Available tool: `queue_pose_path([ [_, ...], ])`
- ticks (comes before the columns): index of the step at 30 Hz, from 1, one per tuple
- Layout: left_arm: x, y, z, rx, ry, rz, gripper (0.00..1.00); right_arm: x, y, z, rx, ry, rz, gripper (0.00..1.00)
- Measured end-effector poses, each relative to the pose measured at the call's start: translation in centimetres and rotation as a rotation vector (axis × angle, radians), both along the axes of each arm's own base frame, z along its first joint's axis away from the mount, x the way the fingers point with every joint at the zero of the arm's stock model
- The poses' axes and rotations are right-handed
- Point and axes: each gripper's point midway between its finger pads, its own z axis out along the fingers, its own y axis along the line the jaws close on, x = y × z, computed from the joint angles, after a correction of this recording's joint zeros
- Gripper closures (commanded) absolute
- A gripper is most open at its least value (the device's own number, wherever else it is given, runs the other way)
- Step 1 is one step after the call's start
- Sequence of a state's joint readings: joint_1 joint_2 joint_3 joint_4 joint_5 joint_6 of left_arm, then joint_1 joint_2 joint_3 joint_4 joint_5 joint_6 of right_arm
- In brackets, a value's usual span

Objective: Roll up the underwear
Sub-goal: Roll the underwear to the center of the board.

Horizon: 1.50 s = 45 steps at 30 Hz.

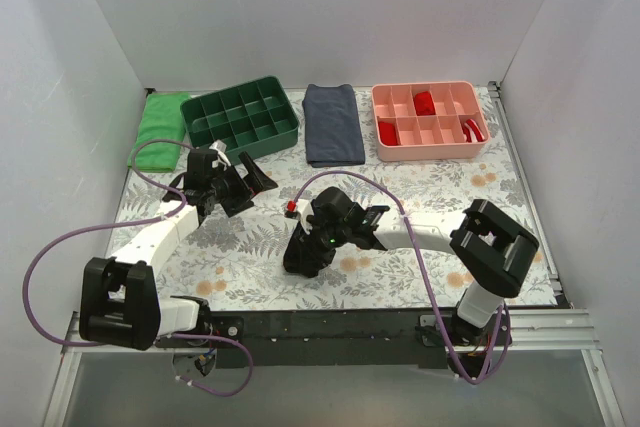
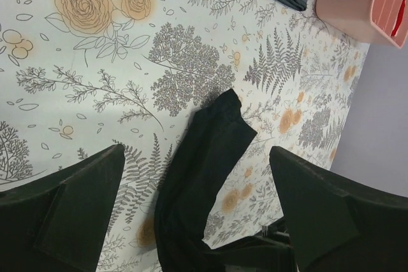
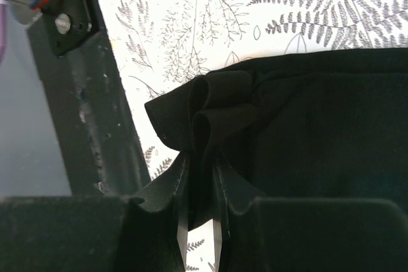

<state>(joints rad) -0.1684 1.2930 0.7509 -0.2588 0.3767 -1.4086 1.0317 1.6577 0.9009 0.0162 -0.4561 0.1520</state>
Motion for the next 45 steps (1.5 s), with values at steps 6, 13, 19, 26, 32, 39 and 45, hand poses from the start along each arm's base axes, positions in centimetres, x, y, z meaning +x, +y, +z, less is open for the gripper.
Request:
queue_pose_path([
  [6,-2.2,0.3,0.2,0.002,-0.026,-0.013,0.02,-0.2,0.2,-1.2,0.03,0.148,0.021,0.85],
  [13,-4.3,0.0,0.6,-0.026,-0.036,-0.057,0.02,-0.6,0.2,-1.5,0.079,0.275,0.035,0.87],
  [19,-6.4,-0.9,2.0,-0.086,-0.088,-0.126,0.02,-0.6,0.3,-1.9,0.1,0.402,0.019,0.87],
  [26,-9.8,-2.2,2.3,-0.158,-0.107,-0.208,0.03,-0.4,0.6,-2.0,0.097,0.539,0.002,0.96],
  [32,-11.8,-3.4,2.6,-0.197,-0.103,-0.251,0.04,0.1,0.5,-1.8,0.095,0.579,-0.032,0.99],
  [39,-13.5,-5.5,2.5,-0.198,-0.083,-0.326,0.04,0.8,0.9,-1.9,0.091,0.608,-0.048,0.99],
  [45,-14.6,-6.5,2.1,-0.184,-0.07,-0.361,0.1,1.1,0.9,-2.0,0.088,0.627,-0.054,0.99],
])
